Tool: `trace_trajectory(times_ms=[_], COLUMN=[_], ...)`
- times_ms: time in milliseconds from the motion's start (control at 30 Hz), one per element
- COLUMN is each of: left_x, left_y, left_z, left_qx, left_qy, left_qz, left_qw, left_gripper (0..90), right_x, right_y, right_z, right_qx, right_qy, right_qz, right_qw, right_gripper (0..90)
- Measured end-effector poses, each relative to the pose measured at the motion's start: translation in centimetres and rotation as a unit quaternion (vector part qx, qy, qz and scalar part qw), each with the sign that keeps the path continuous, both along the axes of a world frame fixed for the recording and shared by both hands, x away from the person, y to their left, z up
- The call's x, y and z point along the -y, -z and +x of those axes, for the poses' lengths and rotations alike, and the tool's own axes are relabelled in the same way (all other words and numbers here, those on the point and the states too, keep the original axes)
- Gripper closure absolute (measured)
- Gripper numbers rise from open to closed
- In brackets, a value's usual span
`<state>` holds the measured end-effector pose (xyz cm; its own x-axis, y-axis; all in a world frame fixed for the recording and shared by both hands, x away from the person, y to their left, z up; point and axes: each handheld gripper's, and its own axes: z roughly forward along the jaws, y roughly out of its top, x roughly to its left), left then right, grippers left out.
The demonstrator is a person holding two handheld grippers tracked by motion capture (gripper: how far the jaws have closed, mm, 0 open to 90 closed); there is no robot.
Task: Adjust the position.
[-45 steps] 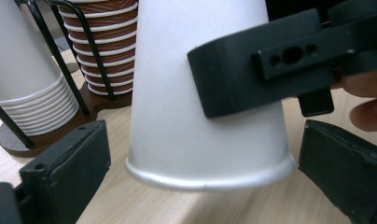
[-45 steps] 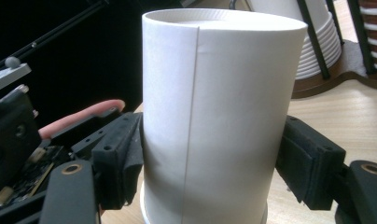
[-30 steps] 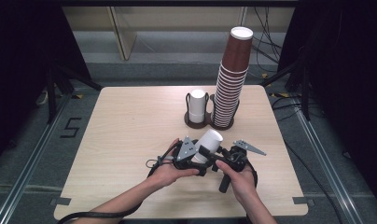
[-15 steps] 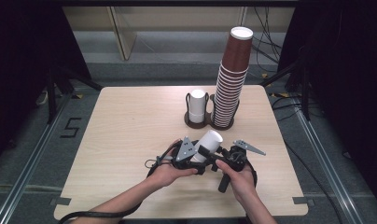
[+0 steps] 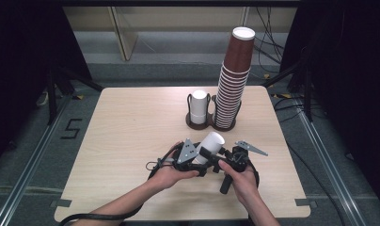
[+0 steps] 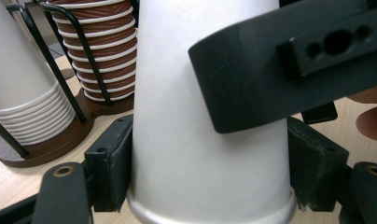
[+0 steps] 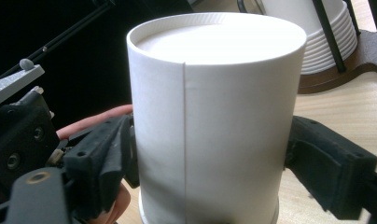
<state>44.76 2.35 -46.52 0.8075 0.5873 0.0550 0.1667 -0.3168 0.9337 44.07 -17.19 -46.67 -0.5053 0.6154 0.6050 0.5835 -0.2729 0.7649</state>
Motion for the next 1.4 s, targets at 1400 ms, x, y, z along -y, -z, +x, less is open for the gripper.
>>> trace_trajectory(times_ms=[1400], left_x=[-4.6], left_y=[-2.9], left_z=[-2.9], left_qx=[-0.017], left_qy=[0.095], left_qz=[0.199], left_qw=[0.9752], left_gripper=[25.9], right_x=[1.3], right_y=[-1.8], right_z=[-1.5], right_qx=[0.12], right_qy=[-0.309], right_qz=[-0.408], right_qw=[0.8507], right_gripper=[14.4])
